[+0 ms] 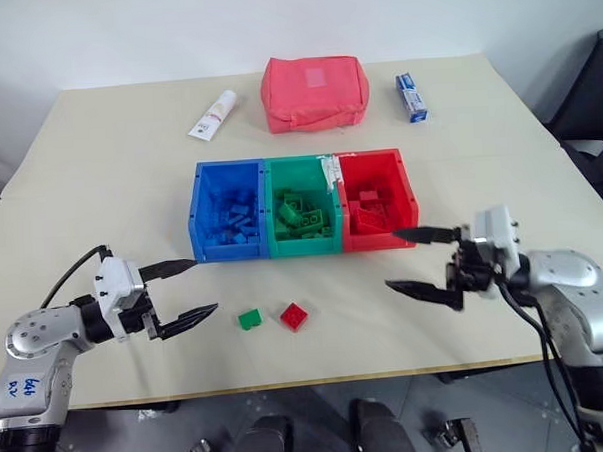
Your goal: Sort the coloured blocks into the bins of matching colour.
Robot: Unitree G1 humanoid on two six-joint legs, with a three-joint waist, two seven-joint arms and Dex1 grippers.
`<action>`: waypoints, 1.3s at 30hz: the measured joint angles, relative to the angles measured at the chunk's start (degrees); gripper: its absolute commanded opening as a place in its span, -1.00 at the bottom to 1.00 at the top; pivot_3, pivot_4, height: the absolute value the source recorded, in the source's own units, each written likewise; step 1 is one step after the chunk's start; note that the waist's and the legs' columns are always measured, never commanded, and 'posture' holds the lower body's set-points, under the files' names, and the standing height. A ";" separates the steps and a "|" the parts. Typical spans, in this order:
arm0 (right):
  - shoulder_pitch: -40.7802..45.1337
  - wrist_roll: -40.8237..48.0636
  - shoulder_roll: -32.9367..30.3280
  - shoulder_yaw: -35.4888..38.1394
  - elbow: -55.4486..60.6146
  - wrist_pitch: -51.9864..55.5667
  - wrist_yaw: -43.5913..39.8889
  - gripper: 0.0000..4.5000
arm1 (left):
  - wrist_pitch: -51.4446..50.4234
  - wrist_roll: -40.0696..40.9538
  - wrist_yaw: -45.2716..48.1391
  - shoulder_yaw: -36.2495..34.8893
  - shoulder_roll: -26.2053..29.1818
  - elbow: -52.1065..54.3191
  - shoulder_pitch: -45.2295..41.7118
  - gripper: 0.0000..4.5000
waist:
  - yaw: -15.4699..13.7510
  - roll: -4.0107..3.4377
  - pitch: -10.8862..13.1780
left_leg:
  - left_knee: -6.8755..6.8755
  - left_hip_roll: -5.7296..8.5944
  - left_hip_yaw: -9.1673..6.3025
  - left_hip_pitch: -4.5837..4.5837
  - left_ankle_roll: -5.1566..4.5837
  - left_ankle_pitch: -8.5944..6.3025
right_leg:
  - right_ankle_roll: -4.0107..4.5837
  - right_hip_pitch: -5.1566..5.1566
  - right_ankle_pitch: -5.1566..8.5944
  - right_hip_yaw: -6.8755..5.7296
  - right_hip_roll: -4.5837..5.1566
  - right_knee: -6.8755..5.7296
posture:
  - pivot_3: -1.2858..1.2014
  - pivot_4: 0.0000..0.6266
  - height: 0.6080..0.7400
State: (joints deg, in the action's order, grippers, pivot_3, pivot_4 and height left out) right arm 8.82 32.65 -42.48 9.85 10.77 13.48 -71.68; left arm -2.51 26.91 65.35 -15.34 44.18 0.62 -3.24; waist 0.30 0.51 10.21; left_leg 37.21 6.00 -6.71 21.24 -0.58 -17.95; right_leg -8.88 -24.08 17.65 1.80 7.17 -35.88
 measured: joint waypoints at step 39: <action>-18.97 -1.20 -2.41 4.37 14.59 -2.14 7.36 1.00 | -51.83 -12.49 -26.23 34.31 -10.43 26.74 -18.26 -0.35 | -1.92 0.05 0.02 | 0.21 0.10 -0.15 -0.12 -0.09 -0.06 | -0.17 0.39 -0.10 -0.07 0.00 0.20 | 0.03 -0.52 1.00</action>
State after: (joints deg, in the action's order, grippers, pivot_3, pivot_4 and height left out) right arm -10.14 31.45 -44.89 14.22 25.37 11.34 -64.32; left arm -54.34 14.43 39.12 18.97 33.76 27.36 -21.50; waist -1.62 0.56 10.23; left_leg 37.42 6.10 -6.86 21.12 -0.67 -18.00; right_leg -9.05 -23.69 17.55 1.73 7.17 -35.68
